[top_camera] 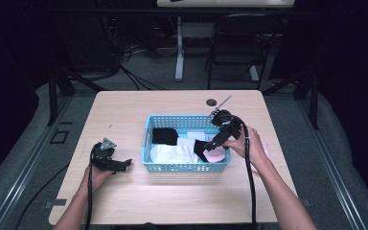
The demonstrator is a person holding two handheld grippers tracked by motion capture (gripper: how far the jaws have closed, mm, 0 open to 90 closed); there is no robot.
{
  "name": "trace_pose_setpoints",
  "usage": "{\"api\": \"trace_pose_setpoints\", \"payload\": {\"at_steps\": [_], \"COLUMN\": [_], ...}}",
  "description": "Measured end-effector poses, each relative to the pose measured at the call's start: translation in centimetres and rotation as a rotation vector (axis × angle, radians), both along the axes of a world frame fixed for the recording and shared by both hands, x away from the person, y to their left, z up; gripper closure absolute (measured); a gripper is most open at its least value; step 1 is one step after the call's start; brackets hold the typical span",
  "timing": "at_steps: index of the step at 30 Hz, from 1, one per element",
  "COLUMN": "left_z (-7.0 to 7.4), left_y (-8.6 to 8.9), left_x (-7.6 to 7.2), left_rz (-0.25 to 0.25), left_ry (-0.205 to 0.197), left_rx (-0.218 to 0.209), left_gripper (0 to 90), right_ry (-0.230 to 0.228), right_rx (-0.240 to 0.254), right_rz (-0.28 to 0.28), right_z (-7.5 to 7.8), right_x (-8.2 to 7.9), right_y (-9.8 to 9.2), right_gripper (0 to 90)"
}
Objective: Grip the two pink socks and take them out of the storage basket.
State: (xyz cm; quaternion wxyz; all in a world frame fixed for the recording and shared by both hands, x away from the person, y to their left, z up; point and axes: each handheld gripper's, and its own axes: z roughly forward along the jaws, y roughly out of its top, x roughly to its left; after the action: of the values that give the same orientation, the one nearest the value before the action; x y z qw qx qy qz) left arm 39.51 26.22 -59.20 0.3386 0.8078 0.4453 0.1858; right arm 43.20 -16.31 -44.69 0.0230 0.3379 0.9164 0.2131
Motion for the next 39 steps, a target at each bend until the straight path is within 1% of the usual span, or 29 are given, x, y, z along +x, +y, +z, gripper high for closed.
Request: {"api": "trace_pose_setpoints", "payload": {"at_steps": [2,4,6,7,8,9,10,11,12,13,14,16,17,18,19,20,23,26,27,29,30,31,33,34,35,36,37,38,39], "left_z": [0.0,0.0,0.0,0.0,0.0,0.0,0.0,0.0,0.0,0.0,0.0,0.0,0.0,0.0,0.0,0.0,0.0,0.0,0.0,0.0,0.0,0.0,0.0,0.0,0.0,0.0,0.0,0.0,0.0], "left_y": [0.0,0.0,0.0,0.0,0.0,0.0,0.0,0.0,0.0,0.0,0.0,0.0,0.0,0.0,0.0,0.0,0.0,0.0,0.0,0.0,0.0,0.0,0.0,0.0,0.0,0.0,0.0,0.0,0.0], "left_x": [0.0,0.0,0.0,0.0,0.0,0.0,0.0,0.0,0.0,0.0,0.0,0.0,0.0,0.0,0.0,0.0,0.0,0.0,0.0,0.0,0.0,0.0,0.0,0.0,0.0,0.0,0.0,0.0,0.0], "left_rz": [-0.002,-0.001,0.000,-0.001,-0.001,-0.002,-0.001,-0.002,-0.002,-0.002,-0.002,-0.002,-0.002,-0.002,-0.002,-0.002,-0.002,-0.002,-0.002,-0.003,-0.003,-0.003,-0.003,-0.003,-0.003,-0.003,-0.003,-0.003,-0.003], "left_ry": [0.000,0.000,0.000,0.000,0.000,0.000,0.000,0.000,0.000,0.000,0.000,0.000,0.000,0.000,0.000,0.000,0.000,0.000,0.000,0.000,0.000,0.000,0.000,0.000,0.000,-0.001,0.000,0.000,0.000], "left_rx": [0.001,0.001,0.000,0.000,0.000,0.002,0.000,0.001,0.001,0.001,0.001,0.001,0.001,0.001,0.001,0.002,0.001,0.001,0.001,0.001,0.001,0.001,0.001,0.001,0.001,0.001,0.002,0.001,0.001], "left_gripper": [0.2,0.1,0.1,0.1,0.1,0.1,0.2,0.2,0.1,0.1,0.1,0.2,0.2,0.2,0.1,0.2,0.1,0.2,0.2,0.1,0.1,0.2,0.2,0.2,0.1,0.2,0.1,0.2,0.1], "right_ry": [0.006,0.020,0.042,0.047,0.050,0.050,0.048,0.054,0.057,0.057,0.058,0.058,0.047,0.047,0.036,0.035,0.040,0.061,0.061,0.074,0.081,0.085,0.103,0.103,0.113,0.112,0.116,0.109,0.117], "right_rx": [0.003,-0.006,-0.029,-0.030,-0.047,-0.047,-0.035,-0.045,-0.044,-0.044,-0.049,-0.077,-0.085,-0.085,-0.089,-0.095,-0.101,-0.137,-0.137,-0.156,-0.176,-0.180,-0.205,-0.205,-0.222,-0.219,-0.228,-0.243,-0.244], "right_rz": [-0.005,-0.005,-0.005,-0.004,-0.002,-0.007,-0.019,-0.021,-0.040,-0.040,-0.041,-0.044,-0.047,-0.047,-0.050,-0.061,-0.066,-0.065,-0.065,-0.068,-0.058,-0.057,-0.056,-0.056,-0.044,-0.050,-0.047,-0.034,-0.036], "right_z": [-0.3,-0.8,-1.4,-1.7,-1.9,-2.1,-2.4,-2.5,-2.8,-2.8,-2.9,-3.1,-3.3,-3.3,-3.3,-3.3,-3.5,-4.2,-4.2,-4.4,-4.5,-4.7,-5.1,-5.1,-5.2,-5.4,-5.4,-5.4,-5.4], "right_x": [0.1,0.5,0.9,0.9,1.0,1.1,1.1,1.2,1.4,1.4,1.4,1.2,1.1,1.1,1.0,1.0,1.1,1.1,1.1,1.0,1.0,1.0,0.8,0.8,0.9,0.8,0.7,0.8,0.7], "right_y": [0.1,0.4,0.6,0.7,0.7,0.7,0.7,0.6,0.4,0.4,0.3,0.3,0.3,0.3,0.4,0.4,0.4,0.6,0.6,0.7,0.8,0.9,1.2,1.2,1.3,1.4,1.5,1.5,1.6], "right_gripper": [3.3,6.3,8.6,10.7,11.8,13.7,14.6,16.0,19.8,19.8,22.4,26.8,27.0,27.0,27.4,29.6,32.1,35.8,35.8,37.7,38.6,39.8,44.0,44.0,46.1,49.1,52.0,55.5,60.0]}}
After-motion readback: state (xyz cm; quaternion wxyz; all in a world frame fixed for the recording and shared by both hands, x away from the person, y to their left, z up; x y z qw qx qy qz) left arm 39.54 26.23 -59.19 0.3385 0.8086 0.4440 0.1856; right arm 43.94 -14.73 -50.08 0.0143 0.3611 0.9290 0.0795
